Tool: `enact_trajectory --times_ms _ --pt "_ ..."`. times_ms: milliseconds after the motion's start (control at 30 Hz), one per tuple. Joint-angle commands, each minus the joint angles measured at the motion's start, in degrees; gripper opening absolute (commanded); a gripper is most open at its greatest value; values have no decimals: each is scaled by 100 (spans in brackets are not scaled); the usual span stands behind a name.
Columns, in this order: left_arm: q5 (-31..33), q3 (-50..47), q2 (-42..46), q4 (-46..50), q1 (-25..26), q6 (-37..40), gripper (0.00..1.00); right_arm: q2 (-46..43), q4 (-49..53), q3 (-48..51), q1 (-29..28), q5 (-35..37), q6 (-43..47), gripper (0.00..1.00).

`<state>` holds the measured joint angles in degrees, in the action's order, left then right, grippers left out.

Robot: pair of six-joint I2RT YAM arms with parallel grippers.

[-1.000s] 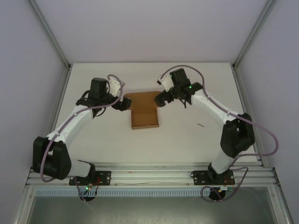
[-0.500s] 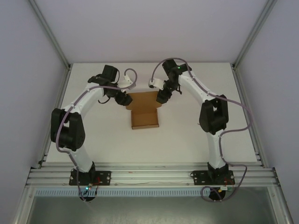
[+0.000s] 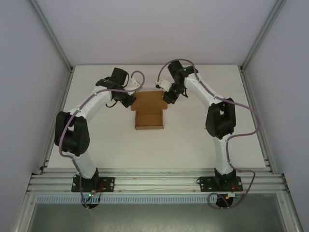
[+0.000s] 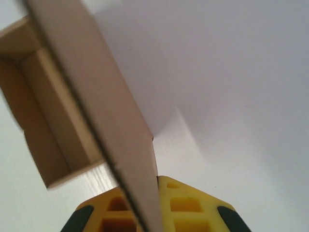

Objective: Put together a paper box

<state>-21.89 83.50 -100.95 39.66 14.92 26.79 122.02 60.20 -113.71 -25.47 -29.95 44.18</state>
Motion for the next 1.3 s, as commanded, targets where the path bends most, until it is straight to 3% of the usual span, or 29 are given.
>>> enact_trajectory --times_ms 0,133,267,367,567,833,1033,1267 --pt "310 -197 345 -578 184 -1020 0 -508 -709 244 -196 815 -1758 0" --pt "422 -787 690 -1499 330 -2347 0 -992 -1385 861 -407 1134 -2976 0" --pt "577 -931 803 -1841 437 -3741 0 -1496 -2440 1670 -541 1466 -4032 0" --pt "592 -1080 849 -2303 580 -4397 0 -1676 -2927 2052 -664 1586 -4586 0" --pt "1018 -1113 620 -2598 998 -4704 0 -1570 -3453 2314 -794 1592 -5482 0" --pt "1278 -1286 290 -2866 1124 -5187 0 -1582 -4021 2878 -914 1929 -6073 0" --pt "1228 -1447 164 -3272 1236 -5572 0 -1665 -4261 3285 -980 2031 -6180 0" --pt "1419 -1910 254 -3391 1354 -5458 0 -1867 -4496 3891 -986 2293 -6200 0"
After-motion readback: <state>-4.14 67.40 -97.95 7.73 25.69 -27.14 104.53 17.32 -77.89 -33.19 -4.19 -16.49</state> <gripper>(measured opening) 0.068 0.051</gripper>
